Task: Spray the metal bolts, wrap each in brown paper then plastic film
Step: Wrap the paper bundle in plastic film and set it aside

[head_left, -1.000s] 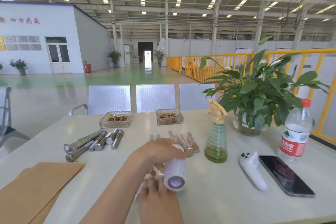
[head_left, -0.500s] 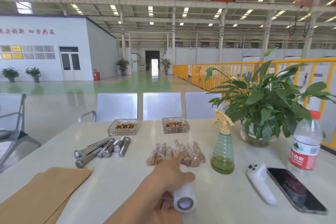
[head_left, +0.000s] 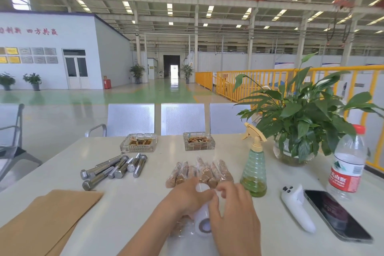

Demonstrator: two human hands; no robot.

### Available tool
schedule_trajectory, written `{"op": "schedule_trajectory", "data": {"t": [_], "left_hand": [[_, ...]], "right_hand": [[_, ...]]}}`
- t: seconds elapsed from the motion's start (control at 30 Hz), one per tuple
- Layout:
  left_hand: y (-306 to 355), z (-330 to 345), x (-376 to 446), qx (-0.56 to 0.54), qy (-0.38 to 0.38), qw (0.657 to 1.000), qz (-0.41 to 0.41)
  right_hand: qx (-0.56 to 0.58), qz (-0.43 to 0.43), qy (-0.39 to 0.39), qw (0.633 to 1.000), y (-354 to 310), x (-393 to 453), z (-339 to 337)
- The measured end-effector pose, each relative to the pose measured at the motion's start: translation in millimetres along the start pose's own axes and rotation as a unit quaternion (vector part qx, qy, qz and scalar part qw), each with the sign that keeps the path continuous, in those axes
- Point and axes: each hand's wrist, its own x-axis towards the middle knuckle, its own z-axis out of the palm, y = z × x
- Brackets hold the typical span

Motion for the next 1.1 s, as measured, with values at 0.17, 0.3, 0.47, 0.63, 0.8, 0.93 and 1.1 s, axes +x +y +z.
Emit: {"op": "schedule_trajectory", "data": {"t": [0.17, 0.3, 0.47, 0.63, 0.8, 0.93, 1.1], "left_hand": [[-8, 6, -4, -0.037, 0.028, 0.999, 0.009], [-9, 11, -8, -0.066, 0.060, 0.996, 0.015], [-11, 8, -17, -0.093, 0.062, 0.994, 0.019], [-12, 8, -19, -0.095, 0.058, 0.994, 0.002], [-16, 15, -23, -0.092, 0.071, 0.993, 0.008], [-21, 17, -25, -0.069, 0.085, 0.993, 0.037], [-18, 5, -31, -0.029, 0.126, 0.985, 0.114]], "right_hand": [[0.074, 0.154, -0.190, 0.967, 9, 20, 8], [0.102, 0.171, -0.251, 0.947, 15, 26, 10], [0.169, 0.176, -0.271, 0.931, 20, 34, 8], [0.032, 0.133, -0.171, 0.976, 15, 32, 3], [-0.142, 0.092, -0.143, 0.975, 24, 23, 6], [-0.200, 0.083, -0.150, 0.965, 34, 20, 9], [-0.248, 0.028, -0.193, 0.949, 39, 22, 10]]}}
